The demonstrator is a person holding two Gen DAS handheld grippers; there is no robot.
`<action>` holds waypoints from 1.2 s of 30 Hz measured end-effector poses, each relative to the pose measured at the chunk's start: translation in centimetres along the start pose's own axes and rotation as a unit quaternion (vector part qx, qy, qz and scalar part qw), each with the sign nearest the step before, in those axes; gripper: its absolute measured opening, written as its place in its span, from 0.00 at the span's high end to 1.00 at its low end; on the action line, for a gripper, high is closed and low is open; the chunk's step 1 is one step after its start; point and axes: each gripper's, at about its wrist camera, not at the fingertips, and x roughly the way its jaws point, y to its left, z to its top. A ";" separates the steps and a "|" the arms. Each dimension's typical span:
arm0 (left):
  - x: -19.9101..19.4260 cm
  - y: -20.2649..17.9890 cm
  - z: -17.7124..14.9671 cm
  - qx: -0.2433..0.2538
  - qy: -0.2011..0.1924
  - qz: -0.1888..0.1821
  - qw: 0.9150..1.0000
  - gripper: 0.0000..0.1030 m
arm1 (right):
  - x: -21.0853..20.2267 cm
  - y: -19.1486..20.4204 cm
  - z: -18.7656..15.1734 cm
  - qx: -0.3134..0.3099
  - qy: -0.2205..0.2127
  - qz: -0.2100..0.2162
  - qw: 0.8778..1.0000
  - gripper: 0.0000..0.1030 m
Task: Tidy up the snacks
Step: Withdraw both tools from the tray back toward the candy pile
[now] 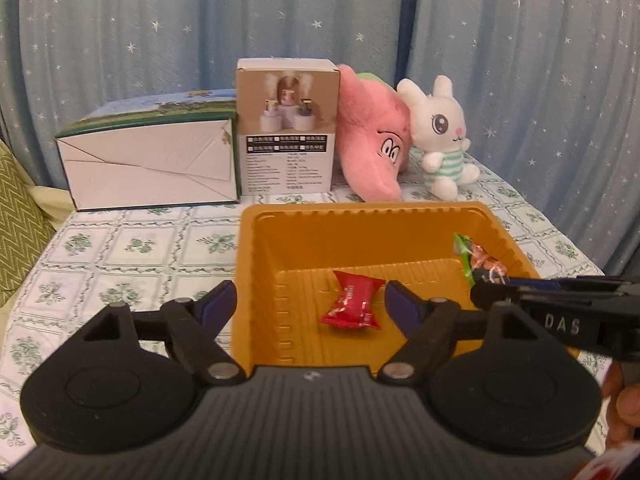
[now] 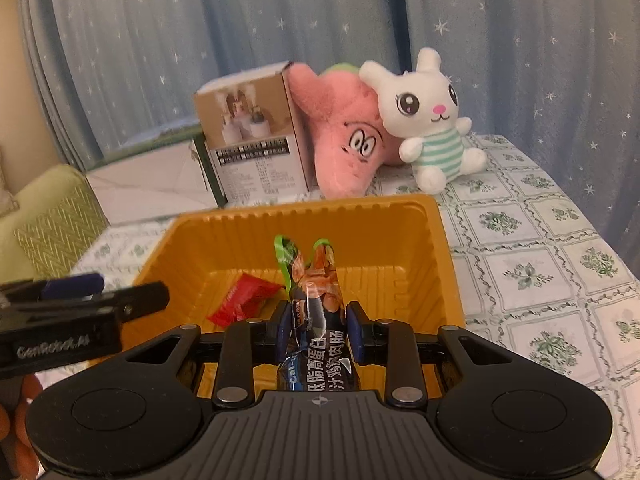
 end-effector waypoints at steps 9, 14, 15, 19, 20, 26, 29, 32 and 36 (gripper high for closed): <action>-3.0 1.1 -1.4 -0.001 -0.003 0.020 1.000 0.01 | -3.3 0.4 0.4 -0.023 -0.056 -0.003 0.998 0.30; -7.4 1.1 -2.7 -0.005 -0.020 0.026 0.999 0.00 | -8.2 0.7 -1.0 -0.035 -0.102 -0.005 0.994 0.27; -8.6 1.0 -3.1 -0.005 -0.025 0.026 0.999 0.00 | -9.4 0.9 -1.5 -0.039 -0.108 -0.008 0.993 0.22; -13.0 0.2 -5.0 -0.012 -0.030 0.020 0.999 0.00 | -14.0 1.9 -4.0 -0.053 -0.140 -0.017 0.989 0.03; -14.0 0.0 -5.5 -0.015 -0.029 0.017 0.999 0.00 | -15.0 2.1 -4.7 -0.058 -0.143 -0.019 0.988 0.02; -20.0 -0.8 -9.2 -0.045 -0.027 0.008 0.999 0.00 | -20.4 3.0 -9.1 -0.055 -0.118 -0.037 0.991 0.01; -22.4 -1.5 -10.9 -0.039 -0.022 0.007 0.999 0.00 | -22.9 3.3 -11.2 -0.056 -0.104 -0.045 0.992 0.01; -24.4 -1.9 -12.7 -0.034 -0.019 0.004 0.999 0.00 | -25.3 3.0 -13.2 -0.040 -0.092 -0.032 0.994 0.01; -26.6 -2.7 -15.0 -0.009 -0.017 0.008 1.000 0.00 | -27.5 2.8 -15.1 0.005 -0.060 -0.033 0.998 0.01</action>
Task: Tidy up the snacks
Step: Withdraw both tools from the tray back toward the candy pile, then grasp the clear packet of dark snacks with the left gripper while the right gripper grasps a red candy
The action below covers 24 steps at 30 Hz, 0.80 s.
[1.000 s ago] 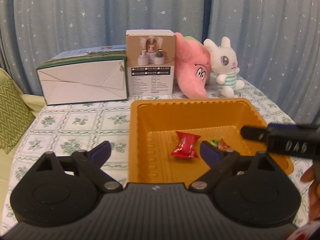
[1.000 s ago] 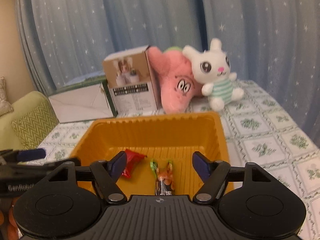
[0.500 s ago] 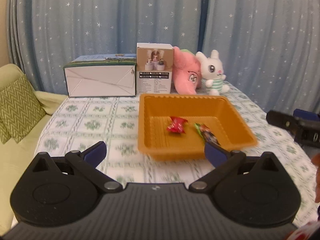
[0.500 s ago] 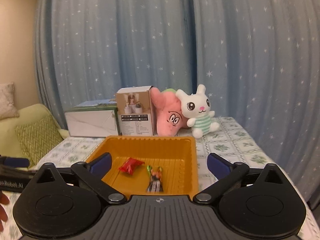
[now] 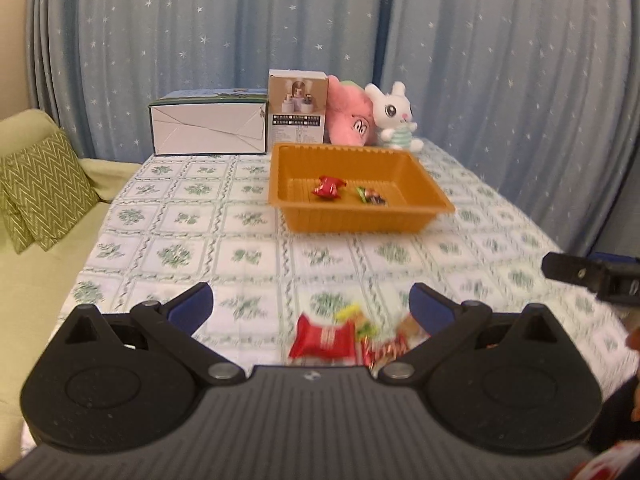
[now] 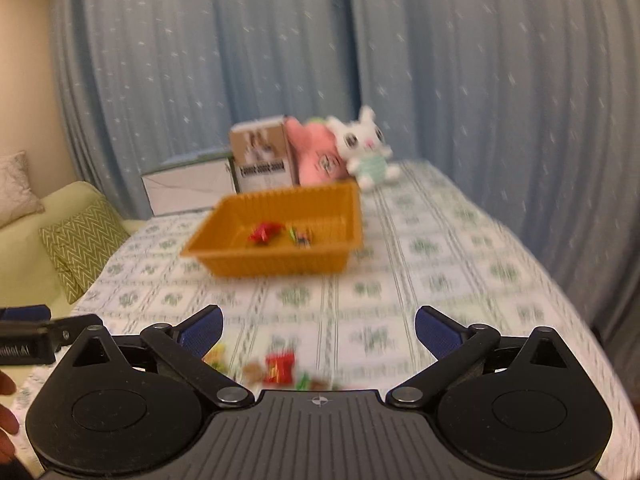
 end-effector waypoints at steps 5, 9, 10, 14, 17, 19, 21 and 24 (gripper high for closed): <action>-1.2 -0.3 -2.2 0.026 0.033 -0.006 0.999 0.00 | -1.9 0.5 -1.6 0.004 0.028 0.000 1.000 0.01; -1.3 -0.1 -3.3 0.049 0.058 -0.016 0.997 0.00 | -2.7 0.9 -2.8 -0.002 0.044 0.003 0.999 0.01; -1.1 0.0 -3.4 0.052 0.067 -0.024 0.996 0.00 | -2.7 1.0 -3.0 0.000 0.047 0.004 0.999 0.01; -0.1 -0.1 -3.8 0.102 0.094 -0.038 0.990 0.00 | -2.4 1.0 -3.4 0.001 0.059 0.011 0.998 0.01; 1.4 -0.2 -3.9 0.152 0.105 -0.048 0.982 0.00 | -2.0 1.1 -3.8 -0.004 0.063 0.006 0.998 0.01; 3.0 -0.1 -4.0 0.190 0.118 -0.059 0.973 0.01 | -1.3 1.0 -4.2 -0.006 0.070 0.002 0.998 0.01; 4.6 0.2 -4.2 0.221 0.128 -0.063 0.965 0.05 | -0.5 0.8 -4.4 -0.006 0.078 -0.001 0.997 0.01; 6.7 0.9 -4.4 0.242 0.139 -0.071 0.958 0.09 | 0.8 0.5 -4.8 -0.003 0.088 -0.004 0.996 0.01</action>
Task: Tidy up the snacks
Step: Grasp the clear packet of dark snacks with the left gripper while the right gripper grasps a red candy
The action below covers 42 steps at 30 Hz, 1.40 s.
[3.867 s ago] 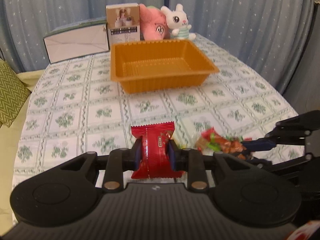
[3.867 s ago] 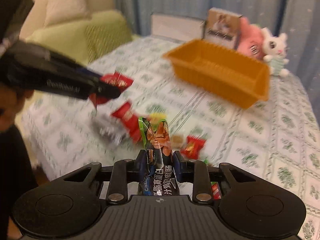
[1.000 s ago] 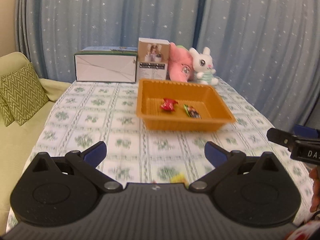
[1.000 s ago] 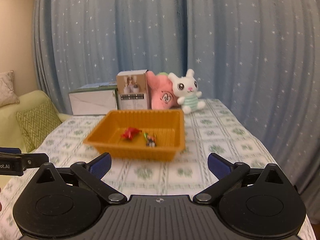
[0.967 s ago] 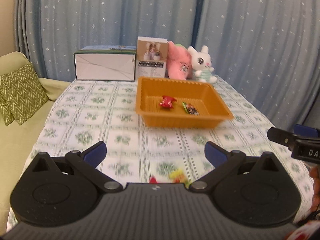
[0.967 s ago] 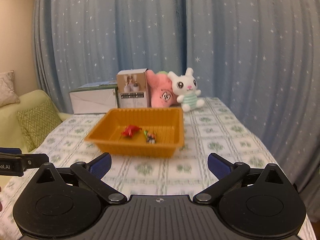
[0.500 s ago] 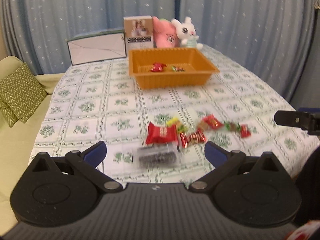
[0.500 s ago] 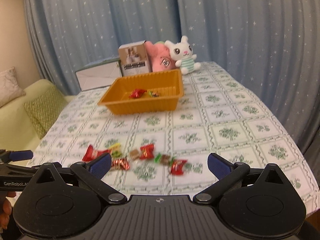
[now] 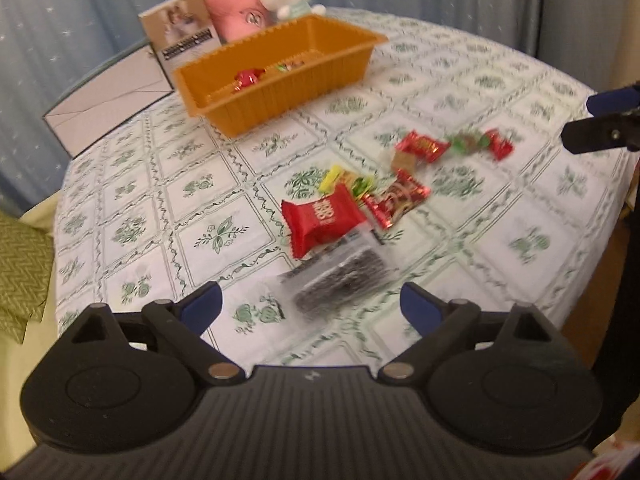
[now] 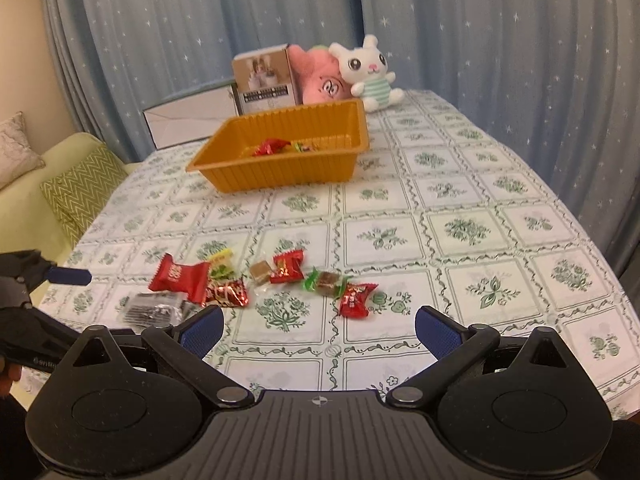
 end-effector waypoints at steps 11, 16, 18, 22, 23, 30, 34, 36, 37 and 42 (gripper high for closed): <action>4.9 1.9 1.0 0.024 0.026 -0.072 0.997 0.27 | 3.6 -0.6 -0.6 0.010 0.025 -0.005 1.000 0.01; 4.6 1.8 1.0 -0.034 0.037 -0.089 0.995 0.53 | 4.3 -0.7 -0.7 0.013 0.028 -0.004 1.000 0.02; 4.2 1.3 0.7 -0.057 0.035 -0.082 0.994 0.63 | 4.6 -0.8 -0.7 0.016 0.028 -0.005 0.999 0.02; 3.5 -0.3 0.4 -0.081 0.025 -0.045 0.995 0.65 | 4.9 -0.9 -0.7 0.017 0.029 -0.007 0.999 0.02; 3.4 -0.6 0.4 -0.087 0.023 -0.035 0.995 0.65 | 5.0 -0.9 -0.7 0.015 0.030 -0.009 0.999 0.02; 3.5 -2.1 0.3 -0.127 -0.001 0.009 0.992 0.65 | 6.4 -1.1 -0.3 0.000 0.026 -0.042 0.999 0.07; 3.5 -2.7 0.3 -0.138 -0.013 0.023 0.990 0.65 | 7.6 -1.3 0.0 -0.010 0.032 -0.057 0.998 0.26; 3.5 -2.9 0.3 -0.141 -0.017 0.027 0.989 0.65 | 8.1 -1.3 0.1 -0.016 0.032 -0.064 0.997 0.34; 3.5 -3.0 0.3 -0.142 -0.018 0.029 0.989 0.65 | 8.4 -1.2 0.2 -0.020 0.033 -0.068 0.997 0.42; 3.5 -3.3 0.3 -0.154 -0.019 0.038 0.987 0.65 | 9.6 -1.1 0.5 -0.027 0.039 -0.078 0.996 0.60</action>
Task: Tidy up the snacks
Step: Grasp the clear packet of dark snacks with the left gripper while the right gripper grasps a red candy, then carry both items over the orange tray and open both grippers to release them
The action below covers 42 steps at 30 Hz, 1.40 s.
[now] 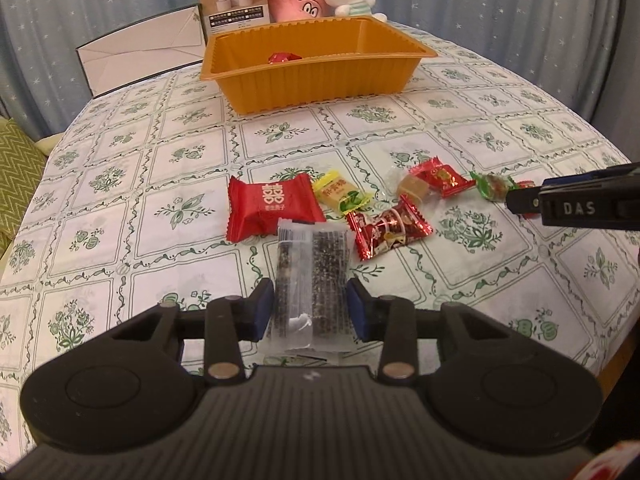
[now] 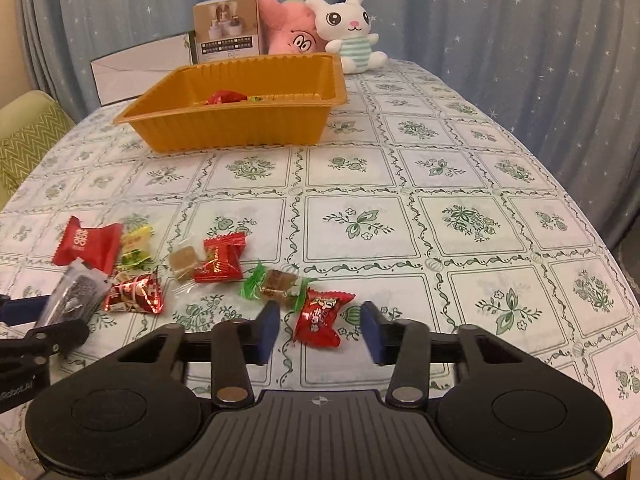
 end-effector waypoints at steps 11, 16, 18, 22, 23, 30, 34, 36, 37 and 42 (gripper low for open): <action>0.1 -0.4 -0.1 -0.003 -0.007 0.010 1.000 0.64 | 0.1 0.0 -0.4 -0.007 0.011 -0.009 1.000 0.80; 0.0 -0.8 -0.1 0.010 -0.007 0.015 1.000 0.65 | -0.6 0.0 -0.8 0.000 0.013 -0.002 1.000 0.81; -0.2 -0.9 -0.2 0.014 -0.006 0.014 1.000 0.66 | -0.8 -0.1 -0.9 0.003 0.012 0.000 1.000 0.81; -0.5 -1.2 -0.5 0.014 -0.006 0.013 1.000 0.67 | -1.4 0.1 -1.1 0.005 0.009 0.000 1.000 0.81; -0.6 -1.2 -0.5 0.012 -0.005 0.012 1.000 0.67 | -1.5 0.1 -1.2 0.006 0.008 0.001 1.000 0.81; -1.8 -1.0 -0.4 -0.012 -0.009 0.016 1.000 0.67 | -2.7 0.5 -1.0 0.006 -0.009 0.016 1.000 0.81; -2.6 -0.8 0.4 -0.017 -0.018 0.018 1.000 0.67 | -3.3 0.9 -0.5 0.006 -0.018 0.026 0.999 0.81; -3.0 -0.7 0.9 -0.022 -0.024 0.017 0.999 0.67 | -3.6 1.1 -0.2 0.006 -0.023 0.032 0.999 0.81; -3.2 -0.7 1.2 -0.025 -0.027 0.016 0.999 0.67 | -3.8 1.3 0.0 0.005 -0.026 0.034 0.999 0.81; -3.6 -0.6 2.8 -0.034 -0.037 0.014 0.999 0.67 | -4.4 1.7 1.1 0.001 -0.039 0.044 0.998 0.81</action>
